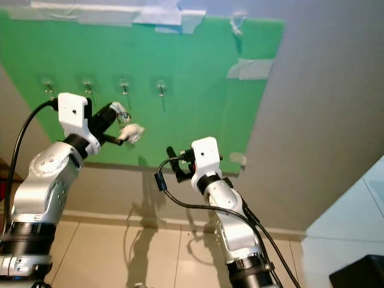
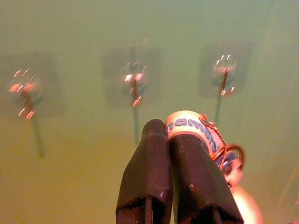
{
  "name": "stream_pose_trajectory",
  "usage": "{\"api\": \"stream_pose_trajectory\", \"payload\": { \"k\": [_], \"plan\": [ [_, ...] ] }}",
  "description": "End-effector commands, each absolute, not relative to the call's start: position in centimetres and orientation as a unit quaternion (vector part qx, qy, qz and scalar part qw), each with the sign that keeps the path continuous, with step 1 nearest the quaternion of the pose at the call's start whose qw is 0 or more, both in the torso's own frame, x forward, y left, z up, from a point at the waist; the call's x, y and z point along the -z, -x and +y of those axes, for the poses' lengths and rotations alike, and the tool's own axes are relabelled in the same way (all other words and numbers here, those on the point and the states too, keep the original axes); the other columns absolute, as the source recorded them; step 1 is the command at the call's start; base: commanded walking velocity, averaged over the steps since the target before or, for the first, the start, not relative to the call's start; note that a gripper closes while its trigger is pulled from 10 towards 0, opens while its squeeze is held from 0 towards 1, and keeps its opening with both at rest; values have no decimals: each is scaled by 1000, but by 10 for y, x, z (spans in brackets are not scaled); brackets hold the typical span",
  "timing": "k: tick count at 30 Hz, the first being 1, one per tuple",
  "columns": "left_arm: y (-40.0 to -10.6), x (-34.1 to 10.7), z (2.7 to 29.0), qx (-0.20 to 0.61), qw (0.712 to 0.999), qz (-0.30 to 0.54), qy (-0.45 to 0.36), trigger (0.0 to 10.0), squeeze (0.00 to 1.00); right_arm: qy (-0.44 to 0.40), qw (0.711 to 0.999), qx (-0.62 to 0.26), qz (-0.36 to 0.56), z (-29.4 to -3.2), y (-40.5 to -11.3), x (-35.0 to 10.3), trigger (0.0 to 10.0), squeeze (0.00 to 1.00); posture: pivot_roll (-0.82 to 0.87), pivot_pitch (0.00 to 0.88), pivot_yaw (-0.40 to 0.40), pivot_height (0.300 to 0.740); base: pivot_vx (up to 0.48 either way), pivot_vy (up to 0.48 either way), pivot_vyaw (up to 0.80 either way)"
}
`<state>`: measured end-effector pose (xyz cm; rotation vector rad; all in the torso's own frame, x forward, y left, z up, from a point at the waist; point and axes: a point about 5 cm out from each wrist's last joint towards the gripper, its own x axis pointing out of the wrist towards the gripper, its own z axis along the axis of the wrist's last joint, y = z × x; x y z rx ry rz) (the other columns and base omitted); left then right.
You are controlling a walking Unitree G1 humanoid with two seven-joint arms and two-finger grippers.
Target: Hang keys on a hook
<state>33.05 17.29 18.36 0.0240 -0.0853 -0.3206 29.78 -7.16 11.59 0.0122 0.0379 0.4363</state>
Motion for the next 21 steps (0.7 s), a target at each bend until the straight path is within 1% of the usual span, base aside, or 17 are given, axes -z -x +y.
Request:
{"api": "stream_pose_trajectory", "payload": {
  "k": [1, 3, 5, 7, 9, 11, 13, 15, 19, 21],
  "plan": [
    [-328, -192, 172, 159, 986, -54, -13, 0, 0, -9, 975, -220, 20, -71, -298, -115, 10000, 0, 17, 0, 43, 740, 0, 0, 0],
    [-327, -190, 171, 157, 986, -50, -12, 0, 0, -9, 975, -222, 20, -70, -298, -115, 10000, 0, 17, 0, 43, 740, 0, 0, 0],
    [-314, -185, 170, 151, 987, -46, -9, 0, 0, -9, 974, -227, 19, -68, -299, -116, 10000, 0, 23, 0, 39, 740, 0, 0, 0],
    [-304, -179, 174, 131, 990, -44, -4, 0, 0, -11, 975, -222, 16, -70, -300, -117, 10000, 0, 25, 0, 38, 740, 0, 0, 0],
    [-296, -175, 178, 112, 993, -42, 1, 0, 0, -15, 977, -213, 11, -72, -301, -118, 10000, 0, 26, 0, 39, 740, 0, 0, 0],
    [-294, -173, 179, 109, 993, -42, 5, 0, 0, -16, 977, -211, 10, -72, -301, -118, 10000, 0, 26, 0, 39, 740, 0, 0, 0],
    [-285, -167, 179, 99, 994, -36, 1, 0, 0, -24, 979, -201, 2, -75, -303, -121, 10000, 0, 29, 0, 36, 740, 0, 0, 0],
    [-279, -170, 177, 95, 994, -49, 10, 0, 0, -22, 980, -200, 1, -75, -304, -122, 10000, 0, 31, 0, 34, 740, 0, 0, 0],
    [-267, -179, 174, 96, 993, -64, 0, 0, 0, -28, 982, -189, -9, -80, -306, -125, 10000, 0, 36, 0, 26, 740, 0, 0, 0],
    [-259, -185, 177, 87, 994, -68, -9, 0, 0, -38, 984, -171, -18, -88, -306, -129, 10000, 0, 51, 0, 14, 740, 0, 0, 0]
  ]
}}
